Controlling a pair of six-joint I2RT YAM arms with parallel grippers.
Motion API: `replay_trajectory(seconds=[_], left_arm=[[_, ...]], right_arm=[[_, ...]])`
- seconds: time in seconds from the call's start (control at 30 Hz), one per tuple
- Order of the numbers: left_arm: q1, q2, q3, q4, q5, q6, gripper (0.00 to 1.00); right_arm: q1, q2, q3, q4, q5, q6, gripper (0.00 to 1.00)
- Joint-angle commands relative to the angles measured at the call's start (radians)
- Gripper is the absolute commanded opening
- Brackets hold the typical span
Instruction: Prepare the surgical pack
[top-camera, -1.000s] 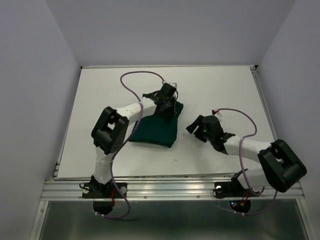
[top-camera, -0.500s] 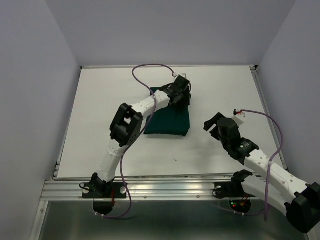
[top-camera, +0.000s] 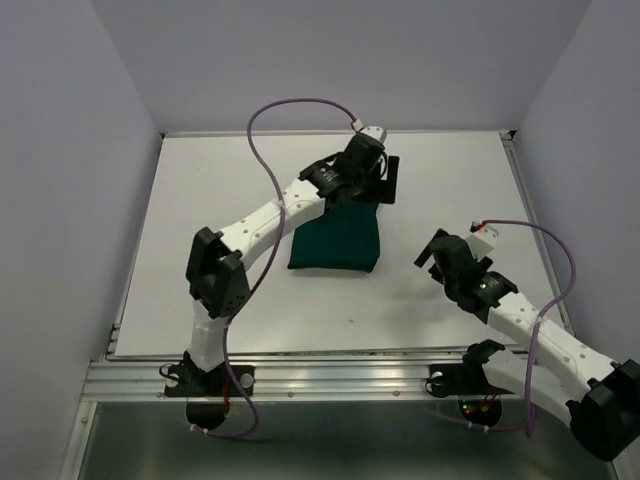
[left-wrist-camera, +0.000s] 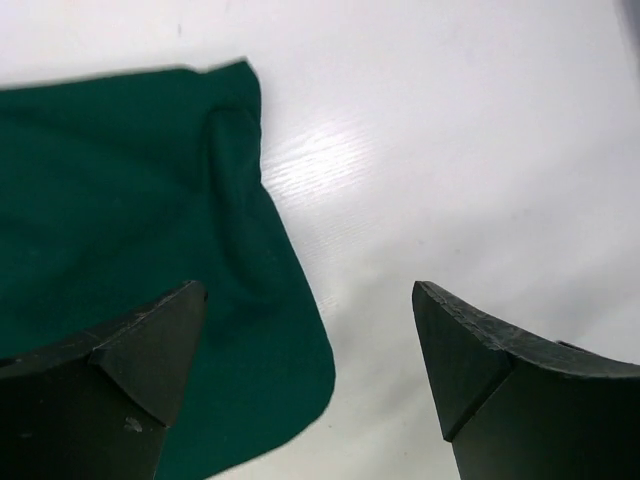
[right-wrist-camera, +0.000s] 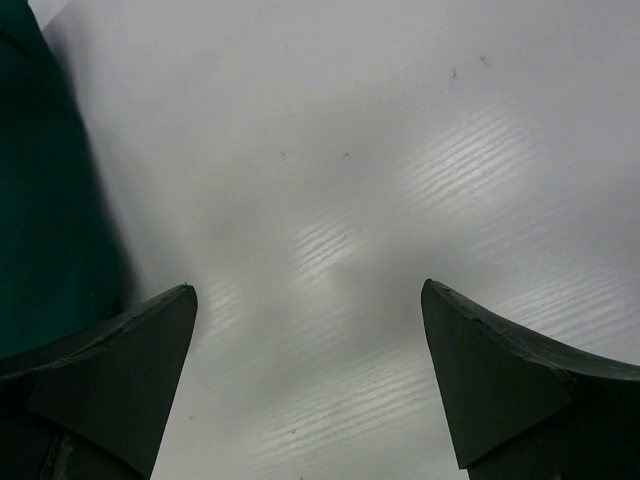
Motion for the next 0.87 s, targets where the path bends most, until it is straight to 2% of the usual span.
replay_trajectory(seconds=[0.0, 0.13, 0.37, 0.4, 0.5, 0.63, 0.83], left_arm=[[-0.014, -0.277, -0.045, 0.011, -0.074, 0.103, 0.97], [-0.014, -0.412, -0.122, -0.006, -0.095, 0.177, 0.98], [-0.011, -0.659, -0.269, -0.02, -0.117, 0.244, 0.98], [-0.011, -0.723, -0.306, -0.011, -0.126, 0.244, 0.98], [-0.003, -0.839, -0.374, 0.04, -0.155, 0.24, 0.99], [0.007, -0.917, -0.386, 0.054, -0.221, 0.244, 0.99], [0.033, -0.943, -0.374, 0.034, -0.298, 0.281, 0.99]], right_arm=[[-0.008, 0.041, 0.097, -0.081, 0.135, -0.052, 1.0], [-0.037, 0.087, 0.182, -0.143, 0.141, -0.119, 1.0], [-0.224, 0.119, 0.231, -0.086, -0.075, -0.236, 1.0], [-0.241, 0.128, 0.257, -0.083, -0.13, -0.247, 1.0], [-0.241, 0.167, 0.317, -0.089, -0.16, -0.27, 1.0], [-0.241, 0.216, 0.372, -0.107, -0.155, -0.273, 1.0], [-0.241, 0.262, 0.36, -0.109, -0.106, -0.255, 1.0]])
